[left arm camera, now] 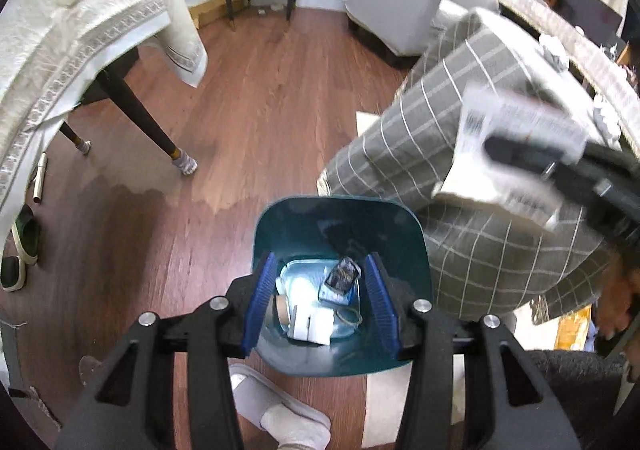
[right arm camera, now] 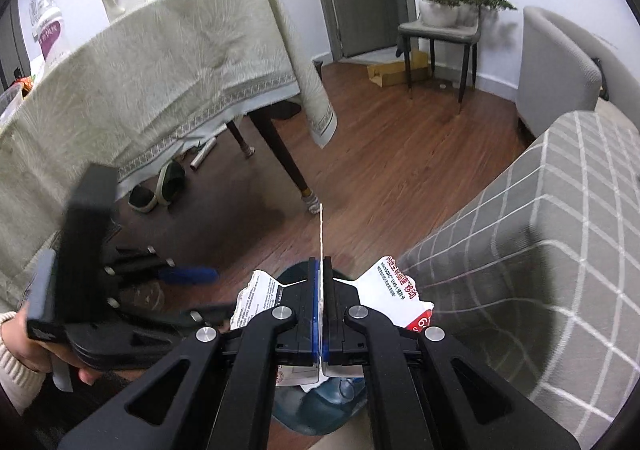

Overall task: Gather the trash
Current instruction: 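Lower the printed paper into the teal bin and open the right tool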

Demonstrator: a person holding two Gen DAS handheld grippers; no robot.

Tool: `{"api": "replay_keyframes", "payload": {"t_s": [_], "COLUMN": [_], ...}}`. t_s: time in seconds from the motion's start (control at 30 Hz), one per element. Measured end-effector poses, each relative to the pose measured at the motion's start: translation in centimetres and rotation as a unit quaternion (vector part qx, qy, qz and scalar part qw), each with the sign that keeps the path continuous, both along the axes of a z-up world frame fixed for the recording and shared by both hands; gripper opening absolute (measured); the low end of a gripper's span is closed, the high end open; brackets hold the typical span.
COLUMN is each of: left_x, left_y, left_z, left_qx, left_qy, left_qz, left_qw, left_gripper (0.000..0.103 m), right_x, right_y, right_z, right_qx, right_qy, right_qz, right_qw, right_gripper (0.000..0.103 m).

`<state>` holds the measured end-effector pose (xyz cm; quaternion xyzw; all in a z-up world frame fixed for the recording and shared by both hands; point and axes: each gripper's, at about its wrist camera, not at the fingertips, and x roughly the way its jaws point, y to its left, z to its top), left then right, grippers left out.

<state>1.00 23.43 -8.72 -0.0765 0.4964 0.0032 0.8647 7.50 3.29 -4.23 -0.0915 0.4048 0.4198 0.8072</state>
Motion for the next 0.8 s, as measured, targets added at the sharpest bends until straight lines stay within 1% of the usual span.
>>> {"api": "replay_keyframes", "payload": {"t_s": [0.2,0.3,0.37,0.47,0.53,0.57,0.67,0.8], "left_x": [-0.6,-0.9,-1.3,-1.8,-2.0,-2.1,-2.5,-2.8], "left_y": [1.1,1.4,1.7,2.1,2.1,2.1,2.0,1.7], "left_z": [1.6,2.5,3.3,4.5,5.2,5.4,6.3,7.3], "left_qx": [-0.008,-0.006,-0.005,-0.013,-0.015,-0.014,-0.021,-0.029], "left_qy": [-0.039,-0.06,-0.08,-0.108,-0.121,-0.127,-0.147,-0.166], "left_qz": [0.02,0.027,0.028,0.032,0.032,0.031,0.025,0.018], "left_qw": [0.999,0.9978,0.9964,0.9936,0.992,0.9913,0.9885,0.9855], "left_gripper": [0.051,0.051,0.049,0.049,0.047,0.045,0.041,0.041], "right_x": [0.3,0.6,0.7,0.9,1.0,1.0,0.7,0.6], "right_y": [1.7,2.4,2.9,3.5,4.3,4.5,5.0,6.1], "right_z": [-2.5,-3.8,-4.5,-5.6,-6.6,-7.1,-8.2,-9.9], "right_qx": [-0.029,-0.041,-0.048,-0.062,-0.072,-0.078,-0.096,-0.129], "right_qy": [0.033,0.048,0.056,0.066,0.079,0.085,0.09,0.099], "right_qz": [0.002,0.001,0.0,0.0,0.004,0.006,0.011,0.016], "right_qw": [0.999,0.998,0.997,0.996,0.994,0.993,0.991,0.987], "right_gripper": [0.001,0.001,0.001,0.001,0.002,0.002,0.002,0.002]}}
